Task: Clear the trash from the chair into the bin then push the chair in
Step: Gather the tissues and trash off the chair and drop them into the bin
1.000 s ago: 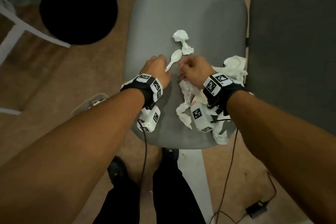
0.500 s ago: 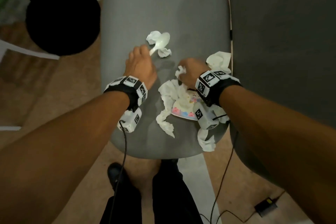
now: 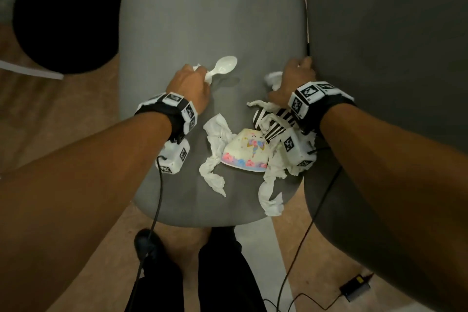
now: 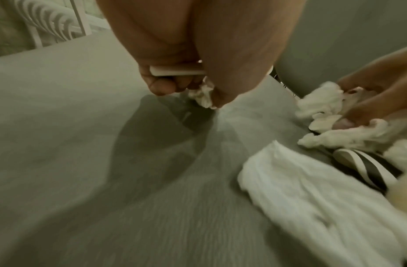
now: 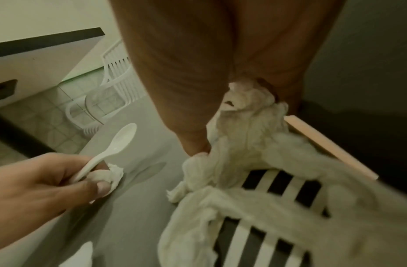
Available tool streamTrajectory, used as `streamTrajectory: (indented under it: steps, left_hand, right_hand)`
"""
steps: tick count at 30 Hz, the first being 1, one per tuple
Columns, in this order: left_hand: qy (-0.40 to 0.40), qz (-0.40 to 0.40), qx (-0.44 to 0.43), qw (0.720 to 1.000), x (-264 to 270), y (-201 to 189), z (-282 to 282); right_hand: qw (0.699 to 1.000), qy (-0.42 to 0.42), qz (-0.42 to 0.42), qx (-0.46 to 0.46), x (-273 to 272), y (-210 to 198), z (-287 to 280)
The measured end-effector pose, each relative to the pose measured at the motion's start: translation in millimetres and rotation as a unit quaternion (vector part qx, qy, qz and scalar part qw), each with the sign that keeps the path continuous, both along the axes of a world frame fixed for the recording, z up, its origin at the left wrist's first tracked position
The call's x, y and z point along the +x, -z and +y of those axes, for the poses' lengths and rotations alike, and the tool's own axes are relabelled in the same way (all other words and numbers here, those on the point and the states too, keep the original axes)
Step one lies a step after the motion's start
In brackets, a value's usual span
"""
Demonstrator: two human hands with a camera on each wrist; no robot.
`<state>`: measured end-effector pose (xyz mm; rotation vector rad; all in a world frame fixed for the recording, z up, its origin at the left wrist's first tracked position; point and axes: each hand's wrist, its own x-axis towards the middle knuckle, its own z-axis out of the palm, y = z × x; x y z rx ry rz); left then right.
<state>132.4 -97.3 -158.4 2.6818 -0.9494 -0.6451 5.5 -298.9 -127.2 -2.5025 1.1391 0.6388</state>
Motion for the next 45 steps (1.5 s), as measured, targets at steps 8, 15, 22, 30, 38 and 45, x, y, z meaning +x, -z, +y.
streamTrajectory:
  steps: [8, 15, 22, 30, 38, 45]
  left_hand:
    - [-0.044, 0.016, -0.012, 0.999, -28, -5, 27]
    - [-0.092, 0.016, -0.065, 0.994, -23, -19, 56]
    - [-0.198, 0.029, -0.130, 0.971, -13, -28, 119]
    - [-0.324, 0.077, -0.123, 0.935, -12, -20, 250]
    - [-0.470, 0.189, -0.061, 0.860, -37, 45, 369]
    - [-0.397, 0.216, -0.028, 0.892, -61, 141, 443]
  right_hand:
    - [0.999, 0.042, -0.028, 0.010, 6, 3, 7]
    - [0.979, 0.069, -0.176, 0.072, 32, -26, 45]
    - [0.954, 0.086, -0.227, 0.175, 65, -50, 122]
    - [0.957, -0.018, -0.185, 0.223, 94, -45, 278]
    - [0.948, -0.070, -0.080, 0.301, 98, 24, 428]
    - [0.947, -0.132, 0.108, 0.272, 80, 149, 483]
